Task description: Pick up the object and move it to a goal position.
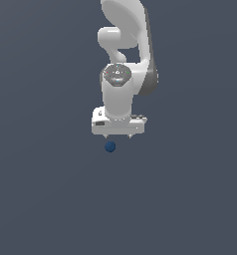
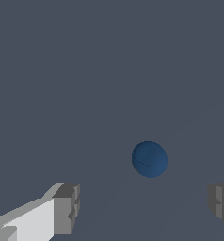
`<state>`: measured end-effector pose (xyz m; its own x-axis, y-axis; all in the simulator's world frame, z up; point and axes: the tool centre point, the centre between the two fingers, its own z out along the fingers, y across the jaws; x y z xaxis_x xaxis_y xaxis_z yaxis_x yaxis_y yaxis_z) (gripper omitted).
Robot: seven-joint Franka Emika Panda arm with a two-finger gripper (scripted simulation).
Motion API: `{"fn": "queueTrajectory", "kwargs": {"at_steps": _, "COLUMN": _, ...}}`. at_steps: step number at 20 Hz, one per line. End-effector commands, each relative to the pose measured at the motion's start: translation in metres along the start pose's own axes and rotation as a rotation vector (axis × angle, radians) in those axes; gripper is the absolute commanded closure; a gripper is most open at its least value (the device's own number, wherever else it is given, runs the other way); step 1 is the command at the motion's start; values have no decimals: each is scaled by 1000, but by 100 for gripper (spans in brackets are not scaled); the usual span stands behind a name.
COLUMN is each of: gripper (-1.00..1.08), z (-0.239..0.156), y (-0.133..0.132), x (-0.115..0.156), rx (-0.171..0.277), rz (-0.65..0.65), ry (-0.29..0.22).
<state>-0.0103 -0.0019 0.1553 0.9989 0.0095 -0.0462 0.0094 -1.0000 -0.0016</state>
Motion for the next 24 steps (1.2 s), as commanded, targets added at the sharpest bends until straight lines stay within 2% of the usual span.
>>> {"fn": "queueTrajectory", "kwargs": {"at_steps": 1, "gripper": -92, "z": 0, "y": 0, "x": 0, "rx": 0, "rz": 0, "ry": 0}}
{"fn": "queueTrajectory", "kwargs": {"at_steps": 11, "gripper": -92, "z": -8, "y": 26, "x": 2, "rx": -35, "rz": -2, "ry": 21}}
{"fn": "queueTrajectory", "kwargs": {"at_steps": 17, "gripper": -92, "z": -3, "y": 26, "x": 1, "rx": -31, "rz": -4, "ry": 21}}
{"fn": "queueTrajectory", "kwargs": {"at_steps": 24, "gripper": -92, "z": 24, "y": 30, "x": -4, "rx": -20, "rz": -14, "ry": 29}}
